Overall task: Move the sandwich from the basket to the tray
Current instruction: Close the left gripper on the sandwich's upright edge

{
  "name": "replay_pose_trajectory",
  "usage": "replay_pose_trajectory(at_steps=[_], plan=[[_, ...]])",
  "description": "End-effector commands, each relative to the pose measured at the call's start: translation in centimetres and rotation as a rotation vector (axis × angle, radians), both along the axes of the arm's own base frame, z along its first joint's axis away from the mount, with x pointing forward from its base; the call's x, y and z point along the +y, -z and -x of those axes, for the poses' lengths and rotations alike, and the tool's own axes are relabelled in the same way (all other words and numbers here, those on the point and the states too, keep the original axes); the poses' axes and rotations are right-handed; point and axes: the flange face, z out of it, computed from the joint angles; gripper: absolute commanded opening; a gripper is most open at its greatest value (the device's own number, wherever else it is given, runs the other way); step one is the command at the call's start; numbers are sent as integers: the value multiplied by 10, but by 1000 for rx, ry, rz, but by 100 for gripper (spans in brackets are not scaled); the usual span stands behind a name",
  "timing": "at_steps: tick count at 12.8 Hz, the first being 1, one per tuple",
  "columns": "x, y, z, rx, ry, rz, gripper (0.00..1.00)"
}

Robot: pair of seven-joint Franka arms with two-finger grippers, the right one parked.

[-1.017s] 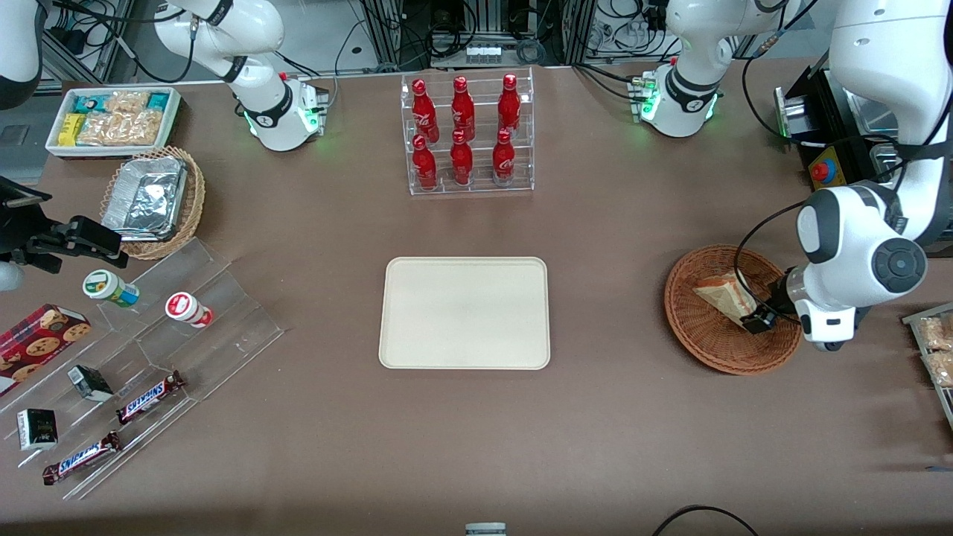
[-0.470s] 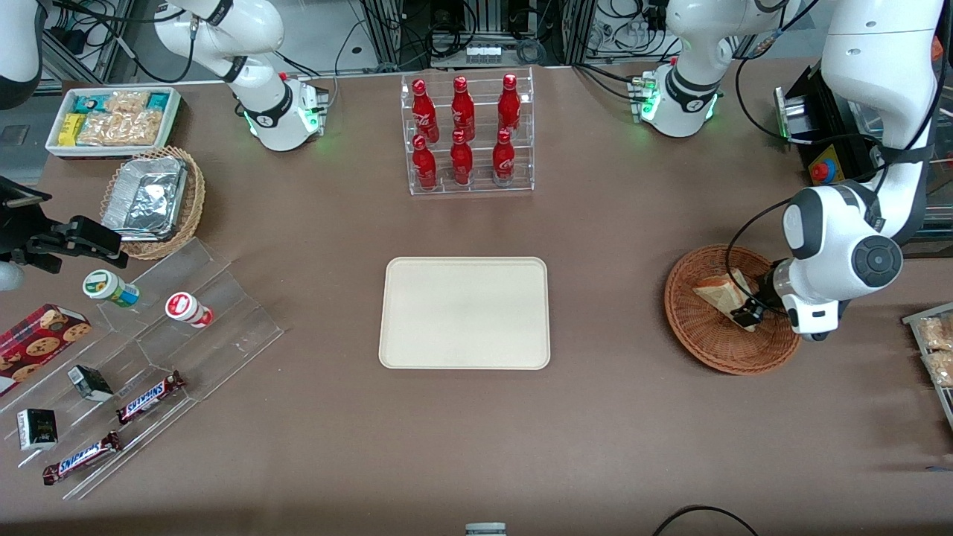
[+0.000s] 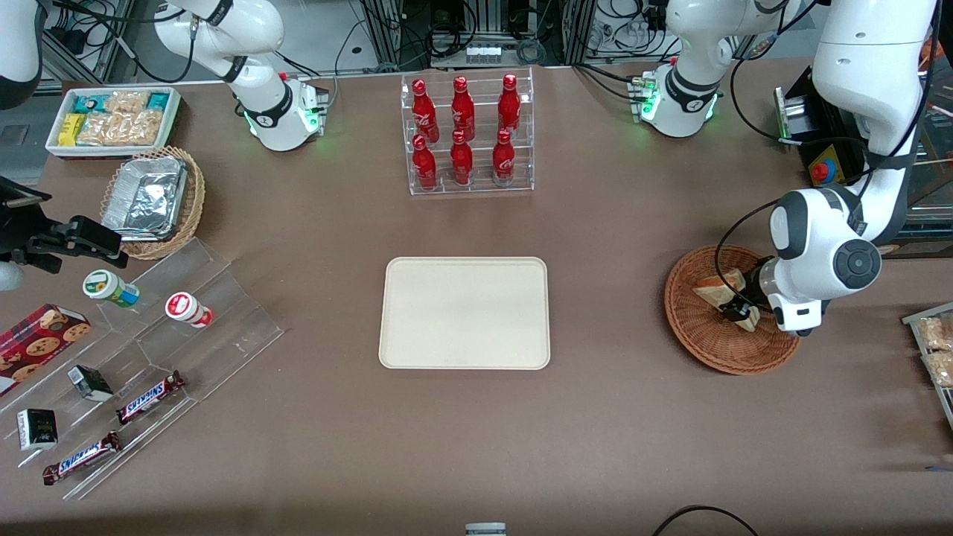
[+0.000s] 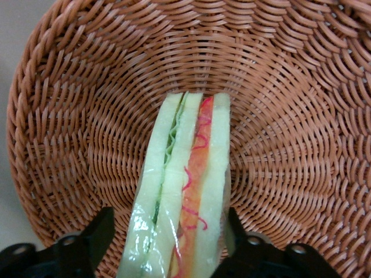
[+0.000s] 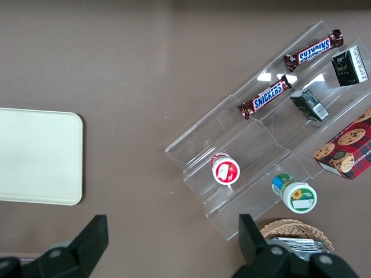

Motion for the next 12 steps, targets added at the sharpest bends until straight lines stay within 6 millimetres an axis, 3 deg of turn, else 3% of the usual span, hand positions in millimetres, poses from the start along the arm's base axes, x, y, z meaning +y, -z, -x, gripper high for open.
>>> replay_pose_trajectory(at_steps=[1, 3, 5, 12], plan=[[-1, 5, -1, -18, -6, 2, 65], [-1, 5, -2, -19, -4, 2, 49], [0, -13, -8, -17, -1, 4, 43], [-69, -108, -54, 20, 304, 35, 38]])
